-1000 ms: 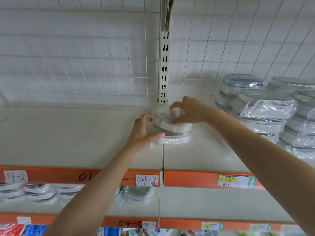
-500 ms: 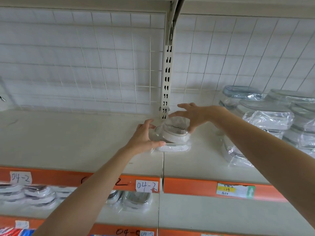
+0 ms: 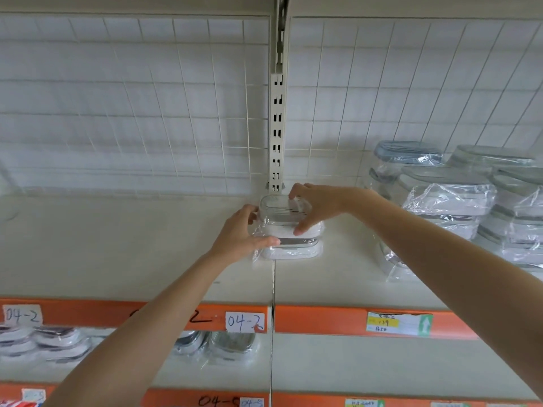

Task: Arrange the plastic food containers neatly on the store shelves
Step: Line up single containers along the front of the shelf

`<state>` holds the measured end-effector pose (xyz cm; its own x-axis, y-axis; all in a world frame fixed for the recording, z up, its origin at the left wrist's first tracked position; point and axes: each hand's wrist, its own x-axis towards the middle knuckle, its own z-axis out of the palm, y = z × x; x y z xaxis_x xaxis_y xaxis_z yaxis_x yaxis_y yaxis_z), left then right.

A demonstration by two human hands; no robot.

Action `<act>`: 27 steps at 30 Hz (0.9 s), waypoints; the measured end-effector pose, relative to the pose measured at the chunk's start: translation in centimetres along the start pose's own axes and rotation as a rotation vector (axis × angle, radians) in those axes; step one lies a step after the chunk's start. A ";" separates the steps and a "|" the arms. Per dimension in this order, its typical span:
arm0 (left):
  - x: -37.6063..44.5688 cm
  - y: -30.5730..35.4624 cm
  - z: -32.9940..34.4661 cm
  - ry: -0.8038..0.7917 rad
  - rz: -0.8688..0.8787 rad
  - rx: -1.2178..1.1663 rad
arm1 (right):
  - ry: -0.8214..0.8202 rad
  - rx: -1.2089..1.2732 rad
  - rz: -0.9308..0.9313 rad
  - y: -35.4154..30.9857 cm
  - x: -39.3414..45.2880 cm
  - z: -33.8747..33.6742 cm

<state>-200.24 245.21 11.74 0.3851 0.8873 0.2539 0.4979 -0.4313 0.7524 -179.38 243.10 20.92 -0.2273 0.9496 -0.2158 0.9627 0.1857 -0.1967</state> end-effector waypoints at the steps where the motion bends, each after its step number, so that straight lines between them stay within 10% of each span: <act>1: 0.2 0.1 0.2 0.016 0.002 -0.005 | -0.004 -0.025 0.004 0.2 0.0 0.0; 27: 5.3 4.9 3.0 -0.132 -0.022 0.284 | 0.387 -0.397 0.239 1.9 -0.3 1.3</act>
<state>-193.40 247.31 14.93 0.4600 0.8761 0.1444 0.6972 -0.4570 0.5523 -177.71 242.85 19.36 0.0003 0.9857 0.1687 0.9786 -0.0350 0.2025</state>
